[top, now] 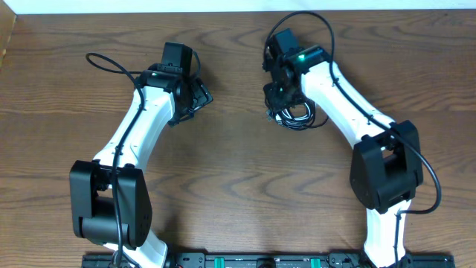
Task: Untangle cables
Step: 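Close the right gripper on the cables and lift the bundle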
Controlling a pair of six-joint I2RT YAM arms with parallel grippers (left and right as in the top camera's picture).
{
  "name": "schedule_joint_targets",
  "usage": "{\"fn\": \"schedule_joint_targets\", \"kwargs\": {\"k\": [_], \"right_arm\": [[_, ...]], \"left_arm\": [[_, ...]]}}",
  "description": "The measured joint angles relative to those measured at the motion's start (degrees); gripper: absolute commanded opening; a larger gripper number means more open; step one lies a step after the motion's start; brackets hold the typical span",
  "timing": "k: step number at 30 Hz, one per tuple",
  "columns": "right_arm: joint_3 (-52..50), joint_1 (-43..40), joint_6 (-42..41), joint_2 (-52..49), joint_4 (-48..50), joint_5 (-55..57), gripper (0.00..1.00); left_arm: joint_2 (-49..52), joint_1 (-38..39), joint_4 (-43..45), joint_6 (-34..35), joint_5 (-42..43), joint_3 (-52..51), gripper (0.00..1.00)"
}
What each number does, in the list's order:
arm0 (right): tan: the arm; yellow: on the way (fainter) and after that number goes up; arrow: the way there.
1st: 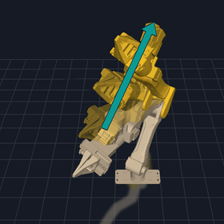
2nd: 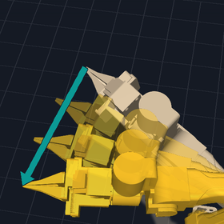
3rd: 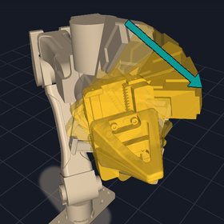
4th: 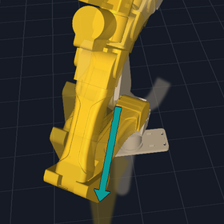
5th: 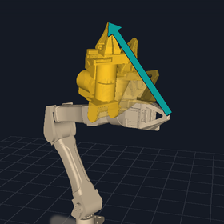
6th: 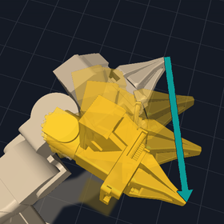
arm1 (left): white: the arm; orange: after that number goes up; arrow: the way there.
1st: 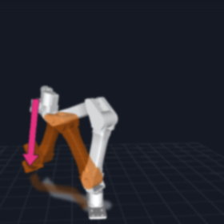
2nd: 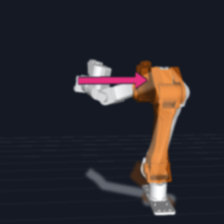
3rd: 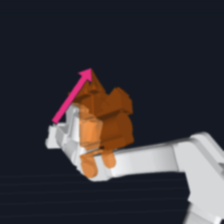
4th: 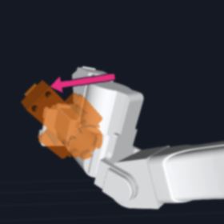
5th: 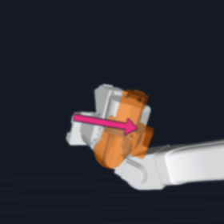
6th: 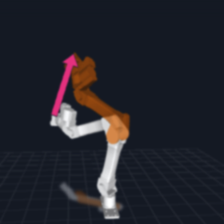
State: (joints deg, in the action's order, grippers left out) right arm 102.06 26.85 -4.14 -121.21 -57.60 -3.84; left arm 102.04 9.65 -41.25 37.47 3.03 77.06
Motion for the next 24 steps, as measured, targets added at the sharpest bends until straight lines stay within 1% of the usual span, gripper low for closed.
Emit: {"fn": "schedule_joint_targets", "kwargs": {"k": [2, 4, 7, 11, 14, 16, 17, 18, 19, 20, 21, 24], "right_arm": [[0.0, 0.6, 2.0, -0.8, 0.2, 0.8, 0.35], [0.0, 1.1, 3.5, -1.7, 0.5, 1.3, 0.33], [0.0, 1.2, 5.4, -2.9, 0.7, 1.8, 0.36], [0.0, 1.2, 7.1, -4.4, 1.2, 2.5, 0.33], [0.0, 1.2, 7.8, -5.4, 1.3, 2.7, 0.33], [0.0, 1.2, 7.8, -5.6, 1.3, 2.8, 0.4], [0.0, 1.2, 7.9, -5.6, 1.3, 2.8, 0.4], [0.0, 1.2, 8.2, -5.6, 1.4, 2.8, 0.38], [0.0, 1.2, 8.3, -5.6, 1.5, 2.9, 0.29], [0.0, 1.2, 8.9, -5.7, 1.7, 3.0, 0.23], [0.0, 1.2, 9.3, -5.7, 2.0, 3.1, 0.22], [0.0, 1.2, 10.7, -5.7, 3.0, 3.3, 0.26]], "left_arm": [[0.0, 0.0, 0.0, 0.0, 0.0, 0.0, 0.81], [0.0, 0.0, 0.0, 0.0, 0.0, 0.0, 0.81], [0.0, 0.0, 0.0, 0.0, 0.0, 0.0, 0.81], [0.0, 0.0, 0.0, 0.0, 0.0, 0.0, 0.81], [0.0, 0.0, 0.0, 0.0, 0.0, 0.0, 0.81], [0.0, 0.0, 0.0, 0.0, 0.0, 0.0, 0.81], [0.0, 0.0, 0.0, 0.0, 0.0, 0.0, 0.81], [0.0, 0.0, 0.0, 0.0, 0.0, 0.0, 0.81], [0.0, 0.0, 0.0, 0.0, 0.0, 0.0, 0.82], [0.0, 0.0, 0.0, 0.0, 0.0, 0.0, 0.81], [0.0, 0.0, 0.0, 0.0, 0.0, 0.0, 0.81], [0.0, 0.0, 0.0, 0.0, 0.0, 0.0, 0.81]]}}
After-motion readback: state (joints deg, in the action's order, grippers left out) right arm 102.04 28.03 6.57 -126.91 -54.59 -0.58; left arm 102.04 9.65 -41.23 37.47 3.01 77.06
